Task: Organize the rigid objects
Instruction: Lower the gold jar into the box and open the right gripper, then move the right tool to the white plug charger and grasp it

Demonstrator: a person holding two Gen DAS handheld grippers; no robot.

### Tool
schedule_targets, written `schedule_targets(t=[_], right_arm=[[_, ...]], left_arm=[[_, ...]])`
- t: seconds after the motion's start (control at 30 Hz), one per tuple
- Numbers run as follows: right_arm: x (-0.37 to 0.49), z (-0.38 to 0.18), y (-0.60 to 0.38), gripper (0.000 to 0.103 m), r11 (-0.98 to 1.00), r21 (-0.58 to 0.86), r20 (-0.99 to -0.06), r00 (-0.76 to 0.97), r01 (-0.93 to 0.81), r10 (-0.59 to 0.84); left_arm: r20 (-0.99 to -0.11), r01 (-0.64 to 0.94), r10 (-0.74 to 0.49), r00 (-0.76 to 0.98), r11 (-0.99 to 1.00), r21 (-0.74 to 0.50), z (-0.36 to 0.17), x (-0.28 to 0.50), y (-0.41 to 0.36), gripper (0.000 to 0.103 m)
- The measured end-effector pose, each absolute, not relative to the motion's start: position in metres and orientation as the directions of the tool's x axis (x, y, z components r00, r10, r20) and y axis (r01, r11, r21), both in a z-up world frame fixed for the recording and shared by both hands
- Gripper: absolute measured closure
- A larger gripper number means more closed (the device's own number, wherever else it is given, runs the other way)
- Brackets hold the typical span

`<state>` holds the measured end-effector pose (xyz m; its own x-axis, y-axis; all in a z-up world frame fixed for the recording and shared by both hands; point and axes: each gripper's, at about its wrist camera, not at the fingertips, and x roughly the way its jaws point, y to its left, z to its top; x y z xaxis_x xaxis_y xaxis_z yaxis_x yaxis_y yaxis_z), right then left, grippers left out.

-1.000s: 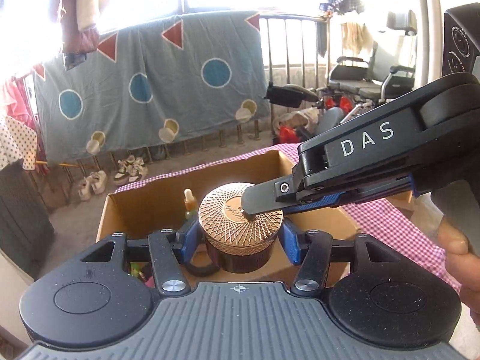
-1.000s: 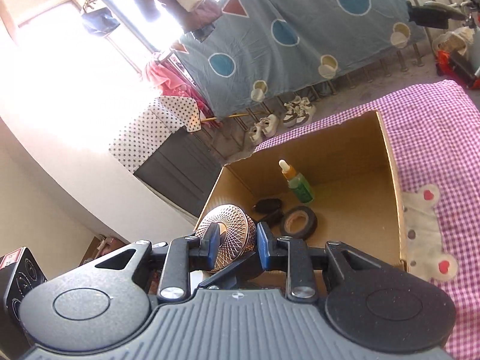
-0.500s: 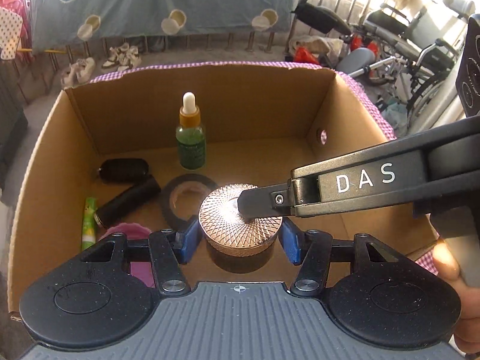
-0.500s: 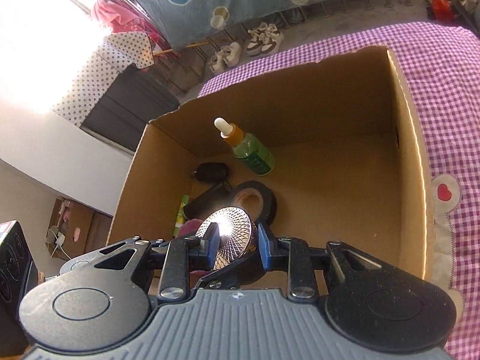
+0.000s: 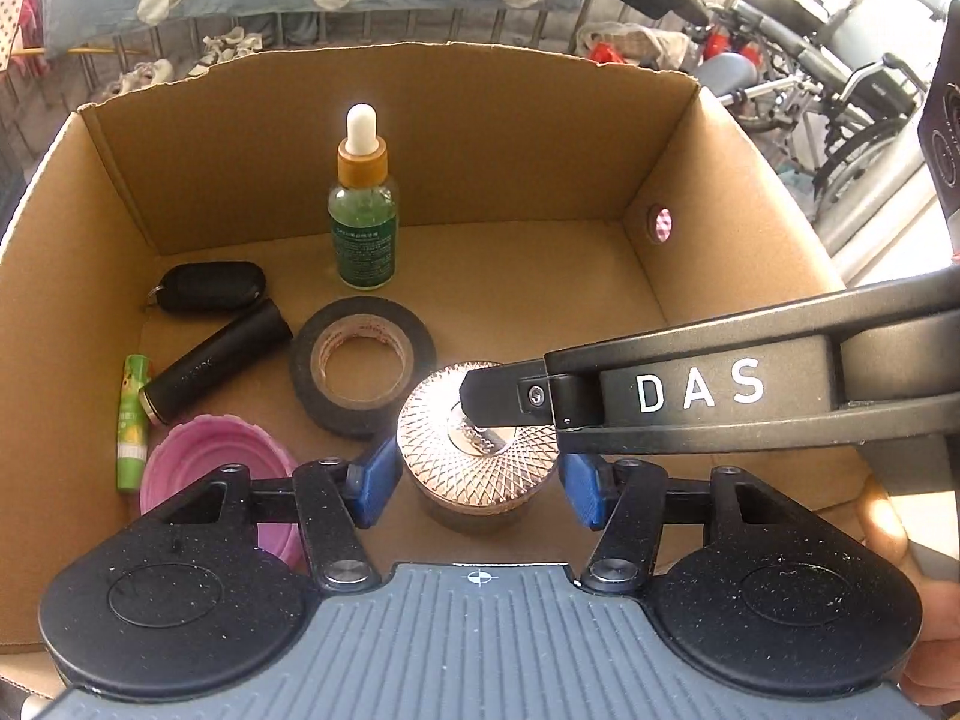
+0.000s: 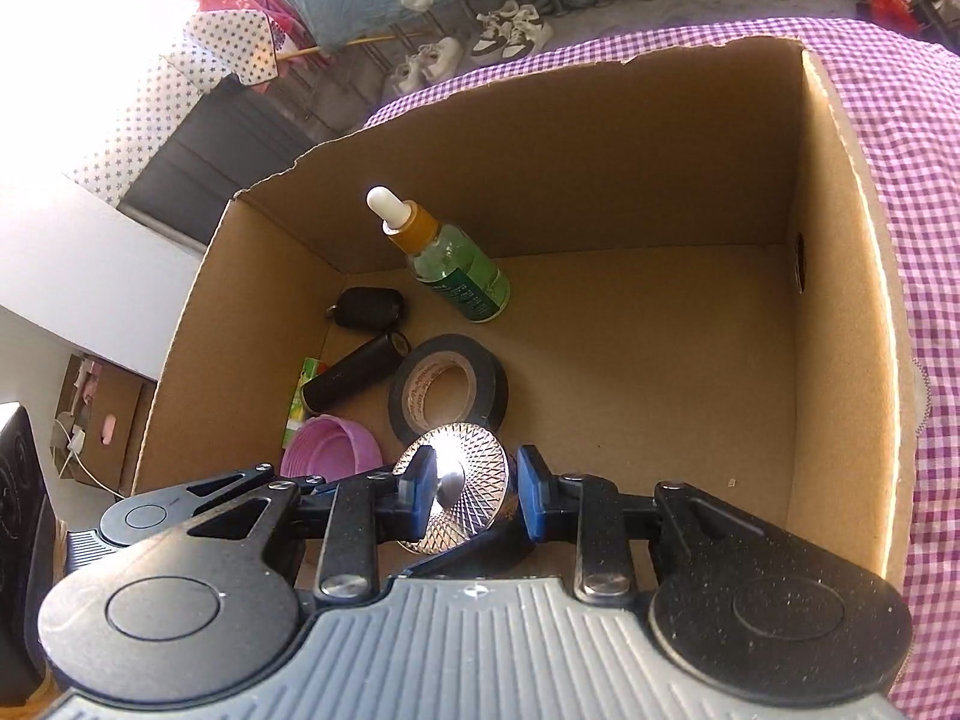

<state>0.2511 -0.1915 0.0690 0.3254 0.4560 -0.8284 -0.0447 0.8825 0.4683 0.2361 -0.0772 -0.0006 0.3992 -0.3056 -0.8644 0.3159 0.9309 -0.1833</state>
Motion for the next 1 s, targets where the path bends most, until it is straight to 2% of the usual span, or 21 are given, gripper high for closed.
schedule_targets(t=[0.1, 0.27, 0.33, 0.43, 0.57, 0.87, 0.93, 1.0], right_arm=[[0.242, 0.081, -0.197, 0.064, 0.88, 0.472, -0.808, 0.374, -0.049, 0.455], [0.209, 0.113, -0.228, 0.063, 0.799, 0.601, -0.704, 0.466, -0.013, 0.536], [0.185, 0.123, -0.243, 0.058, 0.751, 0.661, -0.646, 0.51, 0.001, 0.568], [0.141, 0.133, -0.262, 0.056, 0.692, 0.721, -0.57, 0.572, 0.006, 0.589], [0.09, 0.131, -0.269, 0.054, 0.663, 0.748, -0.541, 0.589, 0.012, 0.6], [0.053, 0.091, -0.237, 0.053, 0.619, 0.784, -0.54, 0.541, 0.045, 0.645], [0.06, 0.083, -0.225, 0.053, 0.61, 0.791, -0.538, 0.523, 0.043, 0.661], [0.071, 0.075, -0.214, 0.053, 0.612, 0.79, -0.547, 0.5, 0.042, 0.672]], left_arm=[[-0.835, 0.323, -0.324, 0.445, 0.927, -0.188, 0.01, 0.227, -0.074, 0.033], [-0.776, 0.349, -0.337, 0.534, 0.923, -0.161, 0.04, 0.198, -0.062, 0.029], [-0.748, 0.358, -0.347, 0.565, 0.92, -0.157, 0.053, 0.179, -0.052, 0.027], [-0.707, 0.383, -0.371, 0.603, 0.911, -0.151, 0.068, 0.149, -0.039, 0.022], [-0.68, 0.415, -0.391, 0.62, 0.899, -0.139, 0.071, 0.11, -0.023, 0.014], [-0.71, 0.382, -0.274, 0.648, 0.924, -0.007, 0.031, 0.071, -0.02, 0.014], [-0.715, 0.362, -0.237, 0.657, 0.932, 0.024, 0.017, 0.071, -0.022, 0.017], [-0.717, 0.351, -0.22, 0.662, 0.936, 0.037, 0.005, 0.073, -0.023, 0.026]])
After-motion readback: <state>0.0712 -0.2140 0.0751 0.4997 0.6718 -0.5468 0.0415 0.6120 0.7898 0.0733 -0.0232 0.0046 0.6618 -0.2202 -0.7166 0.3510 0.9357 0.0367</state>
